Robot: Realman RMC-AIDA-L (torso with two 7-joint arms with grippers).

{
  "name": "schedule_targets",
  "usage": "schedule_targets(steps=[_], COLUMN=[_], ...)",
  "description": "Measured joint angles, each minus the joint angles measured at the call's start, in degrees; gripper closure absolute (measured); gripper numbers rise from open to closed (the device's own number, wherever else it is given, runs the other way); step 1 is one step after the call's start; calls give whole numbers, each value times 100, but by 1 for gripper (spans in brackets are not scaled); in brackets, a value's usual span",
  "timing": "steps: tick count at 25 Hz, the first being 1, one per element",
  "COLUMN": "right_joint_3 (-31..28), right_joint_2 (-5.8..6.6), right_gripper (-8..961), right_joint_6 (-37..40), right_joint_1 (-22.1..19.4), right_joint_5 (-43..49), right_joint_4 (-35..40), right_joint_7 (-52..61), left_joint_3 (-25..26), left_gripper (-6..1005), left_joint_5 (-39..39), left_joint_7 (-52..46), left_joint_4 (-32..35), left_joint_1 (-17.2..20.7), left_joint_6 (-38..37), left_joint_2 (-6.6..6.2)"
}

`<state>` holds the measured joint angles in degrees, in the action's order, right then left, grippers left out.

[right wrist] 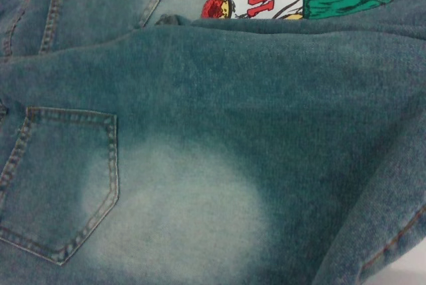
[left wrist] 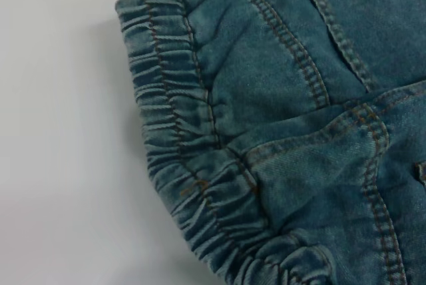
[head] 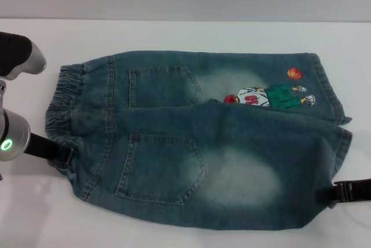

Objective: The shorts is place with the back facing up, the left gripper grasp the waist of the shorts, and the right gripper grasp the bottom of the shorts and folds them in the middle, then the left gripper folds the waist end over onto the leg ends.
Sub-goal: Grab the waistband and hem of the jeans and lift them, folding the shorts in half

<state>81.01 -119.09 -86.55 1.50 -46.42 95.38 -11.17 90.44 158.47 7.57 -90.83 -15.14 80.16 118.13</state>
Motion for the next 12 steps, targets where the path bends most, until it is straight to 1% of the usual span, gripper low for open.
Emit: schedule_targets(steps=[7,12], right_joint_3=[22,-45], right_joint_2=[0,0], right_gripper=[904,900], right_joint_6=[25,53], right_joint_1=[7,56], right_joint_5=[-9,-23], right_joint_4=[-39,8], right_joint_7=[-25,-86], left_joint_3=[0,0], left_gripper=[902,900], left_joint_5=[0,0], left_joint_7=[8,8], left_joint_4=[3,-8], left_joint_1=[-4,-7], left_joint_6=[-4,-70], left_joint_2=[0,0])
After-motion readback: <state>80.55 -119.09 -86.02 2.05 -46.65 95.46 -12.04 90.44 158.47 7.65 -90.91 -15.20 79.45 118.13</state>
